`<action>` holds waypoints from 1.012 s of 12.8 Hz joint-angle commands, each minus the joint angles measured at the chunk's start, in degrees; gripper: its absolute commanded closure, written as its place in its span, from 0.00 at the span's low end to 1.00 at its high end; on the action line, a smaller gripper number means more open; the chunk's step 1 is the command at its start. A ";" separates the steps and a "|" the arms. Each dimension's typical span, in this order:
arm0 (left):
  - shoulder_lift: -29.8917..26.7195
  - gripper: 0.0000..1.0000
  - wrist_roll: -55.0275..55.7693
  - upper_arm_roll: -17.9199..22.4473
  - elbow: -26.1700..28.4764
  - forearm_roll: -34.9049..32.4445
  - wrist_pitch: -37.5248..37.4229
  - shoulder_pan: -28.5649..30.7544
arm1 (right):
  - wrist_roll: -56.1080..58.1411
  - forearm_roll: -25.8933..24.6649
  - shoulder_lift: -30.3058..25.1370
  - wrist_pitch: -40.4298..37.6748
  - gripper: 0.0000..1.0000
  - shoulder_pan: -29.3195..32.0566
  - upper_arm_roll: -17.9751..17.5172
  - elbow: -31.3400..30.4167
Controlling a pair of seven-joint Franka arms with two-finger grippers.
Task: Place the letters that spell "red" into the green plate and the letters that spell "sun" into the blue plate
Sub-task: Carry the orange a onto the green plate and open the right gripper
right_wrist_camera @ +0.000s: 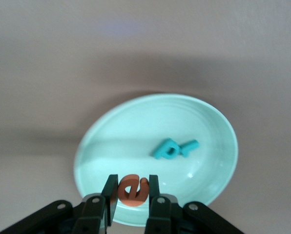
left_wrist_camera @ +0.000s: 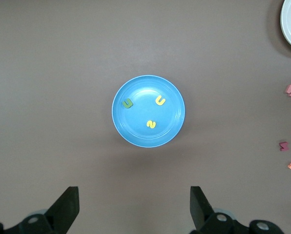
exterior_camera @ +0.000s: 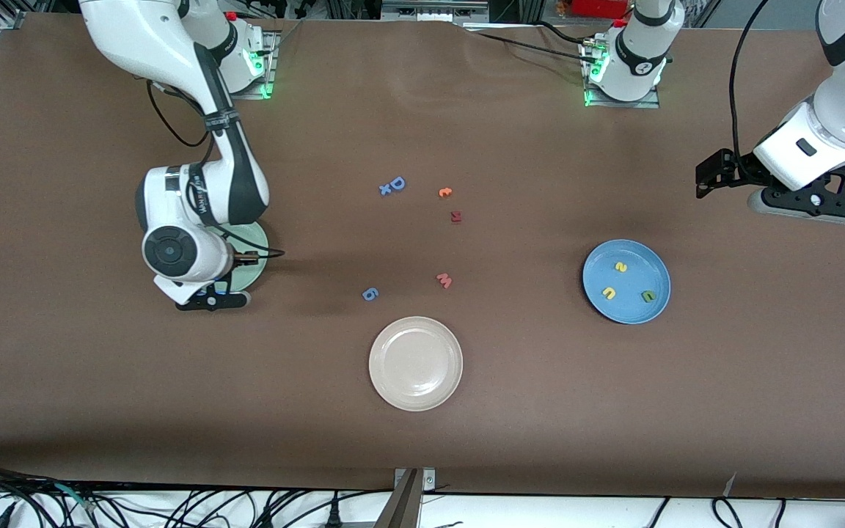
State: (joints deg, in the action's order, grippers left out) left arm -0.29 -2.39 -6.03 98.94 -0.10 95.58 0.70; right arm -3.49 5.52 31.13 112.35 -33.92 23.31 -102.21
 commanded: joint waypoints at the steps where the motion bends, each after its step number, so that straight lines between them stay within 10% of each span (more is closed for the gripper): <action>1: -0.94 0.00 -0.69 0.14 0.03 0.89 -0.39 -0.09 | 3.22 0.54 -3.89 1.90 0.73 1.05 -0.02 -7.64; 8: -0.94 0.00 -0.60 0.14 0.03 0.89 -0.83 -0.35 | 6.21 6.51 -2.22 8.06 0.70 1.14 -0.37 -13.19; 9: -1.02 0.00 -0.60 0.14 -0.06 0.89 -0.92 -0.61 | 6.30 6.52 -2.22 8.06 0.57 1.14 -0.37 -13.10; 10: -1.03 0.00 -0.69 0.14 0.03 0.89 -0.92 -0.62 | 6.30 6.61 -2.39 8.41 0.13 1.14 -0.37 -13.02; 13: -0.94 0.00 -0.69 0.05 -0.15 0.89 -0.92 -0.79 | 5.69 6.52 -4.05 7.45 0.01 1.14 -0.11 -11.09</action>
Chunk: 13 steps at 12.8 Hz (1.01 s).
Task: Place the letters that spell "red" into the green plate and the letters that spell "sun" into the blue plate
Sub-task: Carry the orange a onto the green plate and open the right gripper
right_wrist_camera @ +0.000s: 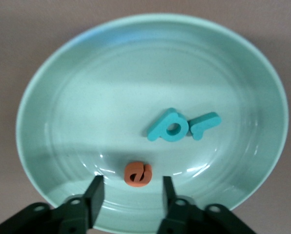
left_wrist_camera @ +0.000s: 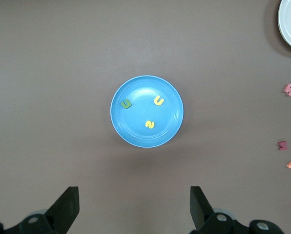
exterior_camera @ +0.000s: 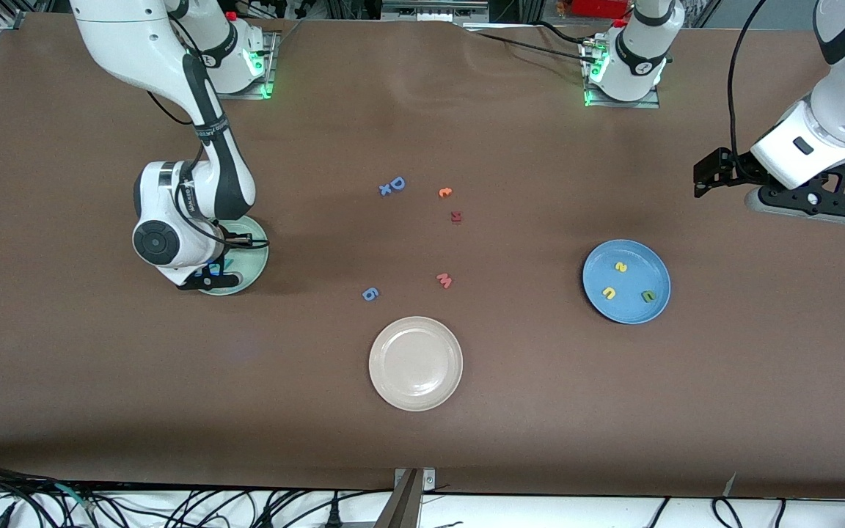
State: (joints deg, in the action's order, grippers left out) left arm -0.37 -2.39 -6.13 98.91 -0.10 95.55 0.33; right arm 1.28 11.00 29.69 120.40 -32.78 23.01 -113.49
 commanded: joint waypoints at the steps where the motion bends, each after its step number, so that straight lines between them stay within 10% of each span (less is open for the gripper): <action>1: -0.86 0.00 -0.69 0.16 -0.12 0.89 -0.89 -0.42 | 0.74 1.04 -3.49 -0.78 0.01 0.00 0.28 0.80; 13: -0.51 0.00 -0.69 0.16 -0.56 0.89 -0.80 -0.59 | 1.18 -2.81 -15.28 -15.42 0.00 -0.09 7.84 12.55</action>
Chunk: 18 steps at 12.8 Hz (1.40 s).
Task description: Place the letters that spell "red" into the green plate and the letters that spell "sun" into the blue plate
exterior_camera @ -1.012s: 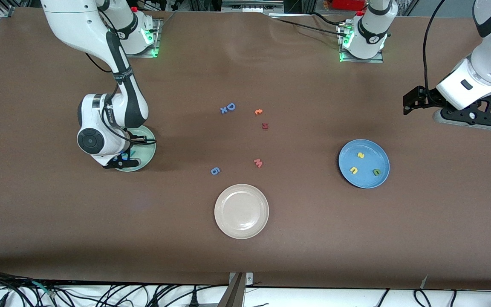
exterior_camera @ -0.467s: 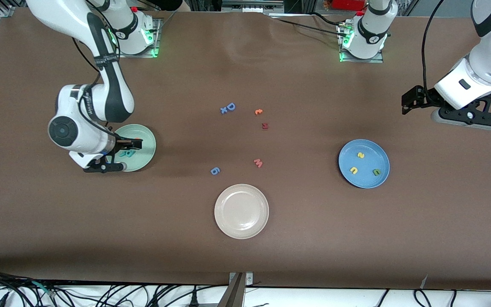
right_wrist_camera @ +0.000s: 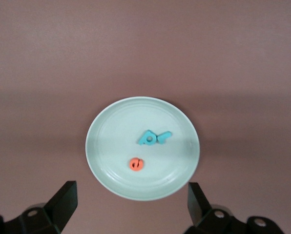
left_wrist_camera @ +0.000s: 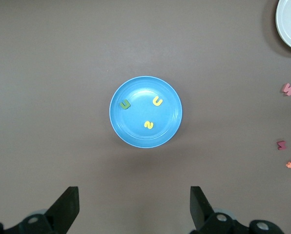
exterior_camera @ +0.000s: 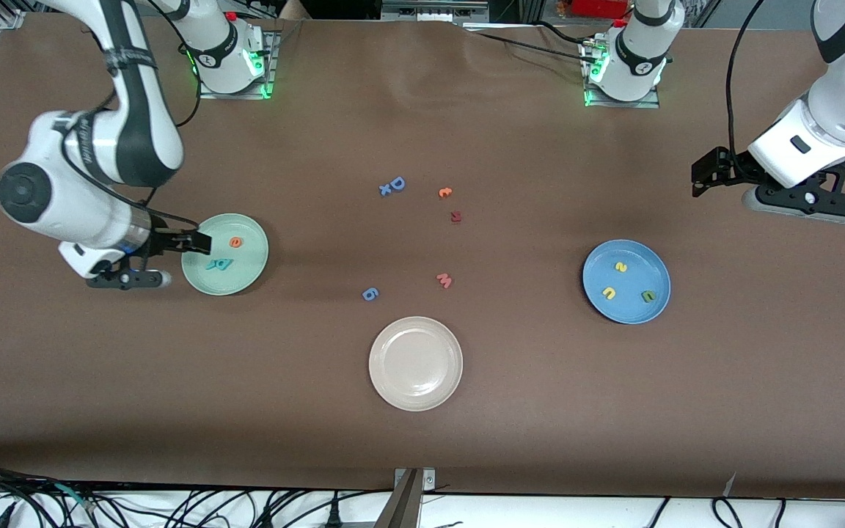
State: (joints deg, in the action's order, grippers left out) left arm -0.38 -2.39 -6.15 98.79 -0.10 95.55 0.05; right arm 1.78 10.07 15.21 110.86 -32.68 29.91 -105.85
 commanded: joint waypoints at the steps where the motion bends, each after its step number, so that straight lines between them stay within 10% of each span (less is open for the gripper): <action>1: -0.50 0.00 -0.69 0.17 -0.44 0.89 -0.89 -0.40 | 0.59 -3.63 -0.80 -9.40 0.00 -0.19 1.03 8.08; 11: -0.33 0.00 -0.69 -0.53 -1.23 0.80 -0.71 -0.31 | 0.41 -4.79 -1.68 -17.87 0.00 0.33 3.58 17.78; 18: -0.33 0.00 -0.78 -0.44 -1.14 0.89 -0.80 0.13 | -0.20 -10.41 -3.87 -17.61 0.00 29.73 -28.19 17.52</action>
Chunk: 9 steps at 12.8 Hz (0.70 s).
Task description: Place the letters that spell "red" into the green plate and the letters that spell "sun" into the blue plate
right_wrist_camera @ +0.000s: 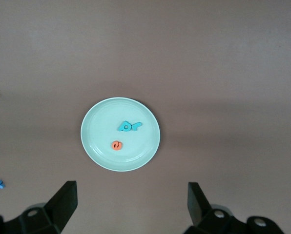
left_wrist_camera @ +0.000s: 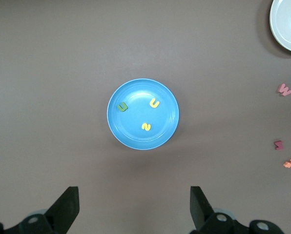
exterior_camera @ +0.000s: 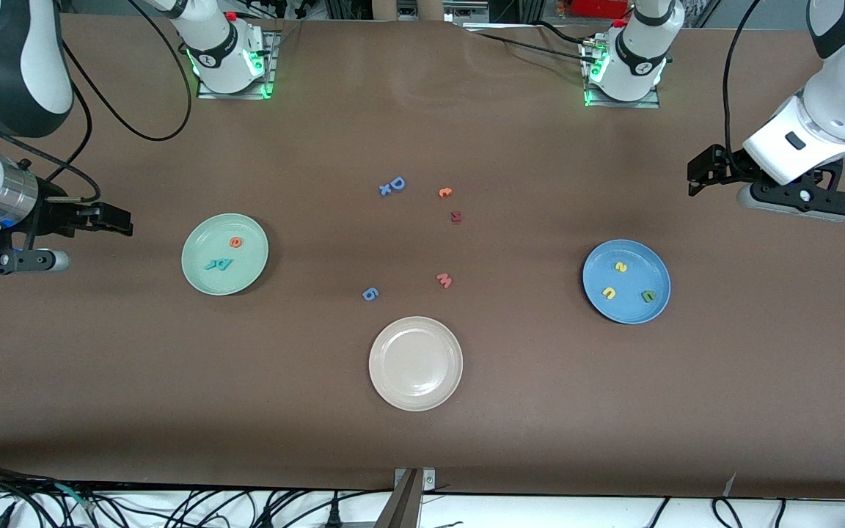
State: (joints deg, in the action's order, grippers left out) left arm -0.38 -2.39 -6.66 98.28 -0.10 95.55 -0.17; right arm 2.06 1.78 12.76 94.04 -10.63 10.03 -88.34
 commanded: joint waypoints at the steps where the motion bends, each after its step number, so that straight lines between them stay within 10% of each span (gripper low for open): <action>1: -0.33 0.00 -0.78 0.07 -0.63 0.89 -0.89 0.43 | -0.48 -3.70 -2.03 -0.62 0.00 10.51 -11.49 -0.25; 9: -0.33 0.00 -0.87 0.07 -0.72 0.89 -0.80 0.52 | -0.39 -3.37 -1.95 -1.05 0.00 13.53 -14.43 0.10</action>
State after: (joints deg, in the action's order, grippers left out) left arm -0.38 -2.39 -6.57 98.28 -0.10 95.55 0.03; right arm 2.06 -1.10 11.56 94.02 1.67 -3.01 -88.34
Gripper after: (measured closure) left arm 0.000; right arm 0.000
